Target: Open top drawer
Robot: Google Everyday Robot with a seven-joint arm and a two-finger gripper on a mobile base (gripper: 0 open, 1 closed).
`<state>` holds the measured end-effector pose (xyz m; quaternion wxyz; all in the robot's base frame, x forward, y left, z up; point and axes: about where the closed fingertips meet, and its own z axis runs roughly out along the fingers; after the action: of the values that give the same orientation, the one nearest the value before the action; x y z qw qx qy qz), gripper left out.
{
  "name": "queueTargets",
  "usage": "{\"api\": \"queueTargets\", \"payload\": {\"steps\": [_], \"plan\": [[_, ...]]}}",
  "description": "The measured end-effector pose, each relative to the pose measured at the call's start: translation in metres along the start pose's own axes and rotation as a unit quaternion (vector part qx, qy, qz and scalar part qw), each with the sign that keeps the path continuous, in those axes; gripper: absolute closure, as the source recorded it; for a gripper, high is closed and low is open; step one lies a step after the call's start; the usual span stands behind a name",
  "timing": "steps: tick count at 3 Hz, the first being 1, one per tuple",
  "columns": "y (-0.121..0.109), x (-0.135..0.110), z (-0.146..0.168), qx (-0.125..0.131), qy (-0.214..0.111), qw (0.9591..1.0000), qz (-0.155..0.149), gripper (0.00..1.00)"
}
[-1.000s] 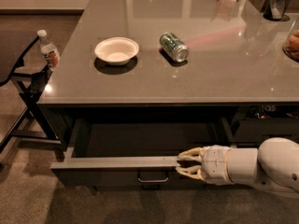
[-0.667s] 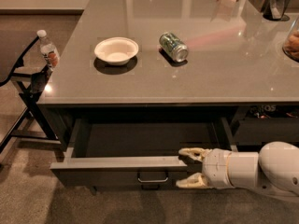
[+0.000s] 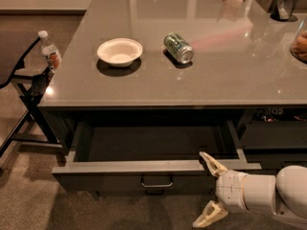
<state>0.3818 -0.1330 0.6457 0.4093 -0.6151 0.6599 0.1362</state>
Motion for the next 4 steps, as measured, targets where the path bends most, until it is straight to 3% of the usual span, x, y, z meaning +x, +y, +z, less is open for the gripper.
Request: {"api": "queueTargets", "payload": {"steps": [1,4], "plan": [[0.0,0.0,0.0,0.0,0.0,1.0,0.0,0.18],[0.0,-0.0001,0.0,0.0,0.0,1.0,0.0,0.89]]}}
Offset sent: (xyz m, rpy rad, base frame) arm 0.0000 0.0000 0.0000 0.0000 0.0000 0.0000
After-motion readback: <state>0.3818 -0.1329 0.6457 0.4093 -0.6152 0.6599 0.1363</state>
